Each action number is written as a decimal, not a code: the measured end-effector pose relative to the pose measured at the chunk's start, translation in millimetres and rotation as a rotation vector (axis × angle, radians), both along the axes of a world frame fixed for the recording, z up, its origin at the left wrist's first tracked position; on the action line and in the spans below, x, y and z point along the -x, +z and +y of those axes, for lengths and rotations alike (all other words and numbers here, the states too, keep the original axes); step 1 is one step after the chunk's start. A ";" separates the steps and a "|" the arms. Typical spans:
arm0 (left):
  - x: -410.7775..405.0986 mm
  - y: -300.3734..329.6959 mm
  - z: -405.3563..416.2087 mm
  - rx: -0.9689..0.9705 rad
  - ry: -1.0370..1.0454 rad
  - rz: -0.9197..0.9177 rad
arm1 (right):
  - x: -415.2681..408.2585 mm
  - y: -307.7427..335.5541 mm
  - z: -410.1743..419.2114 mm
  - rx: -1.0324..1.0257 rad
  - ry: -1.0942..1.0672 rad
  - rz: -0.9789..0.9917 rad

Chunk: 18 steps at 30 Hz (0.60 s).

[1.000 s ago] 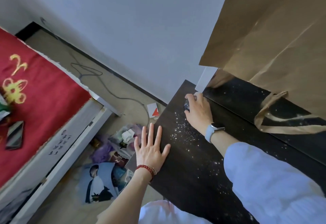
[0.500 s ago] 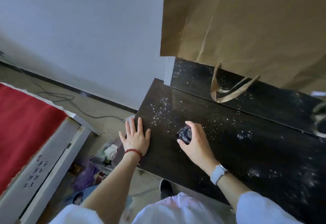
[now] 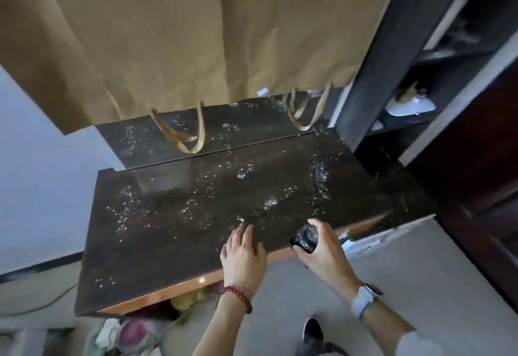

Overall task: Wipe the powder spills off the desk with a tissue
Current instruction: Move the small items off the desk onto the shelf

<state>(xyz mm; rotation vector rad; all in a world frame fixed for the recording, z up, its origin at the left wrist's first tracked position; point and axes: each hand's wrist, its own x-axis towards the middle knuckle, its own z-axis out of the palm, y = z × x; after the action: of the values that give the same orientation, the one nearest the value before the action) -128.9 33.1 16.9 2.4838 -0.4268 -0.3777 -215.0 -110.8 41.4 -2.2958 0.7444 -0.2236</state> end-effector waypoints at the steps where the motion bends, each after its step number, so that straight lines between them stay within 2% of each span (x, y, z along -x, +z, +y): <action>1: 2.3 4.7 -20.1 0.008 -0.045 -0.020 | 8.3 2.5 -15.8 -0.007 -0.039 -0.010; 6: 16.7 21.0 -133.7 0.036 -0.234 -0.111 | 47.7 10.2 -111.0 -0.062 -0.185 -0.054; 10: 29.4 27.1 -232.3 0.050 -0.302 -0.141 | 75.7 14.0 -203.4 -0.091 -0.243 -0.079; 15: 35.0 42.7 -341.1 0.099 -0.315 -0.194 | 96.0 21.7 -308.5 -0.071 -0.227 -0.115; 18: 25.7 62.4 -388.4 0.195 -0.208 -0.198 | 91.0 31.8 -359.8 -0.046 -0.227 -0.123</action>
<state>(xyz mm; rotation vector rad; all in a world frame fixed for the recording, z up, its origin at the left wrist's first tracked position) -154.5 -355.3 79.3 2.3000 -0.7690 -0.1621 -306.0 -470.7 73.2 -2.1315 0.9360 -0.4430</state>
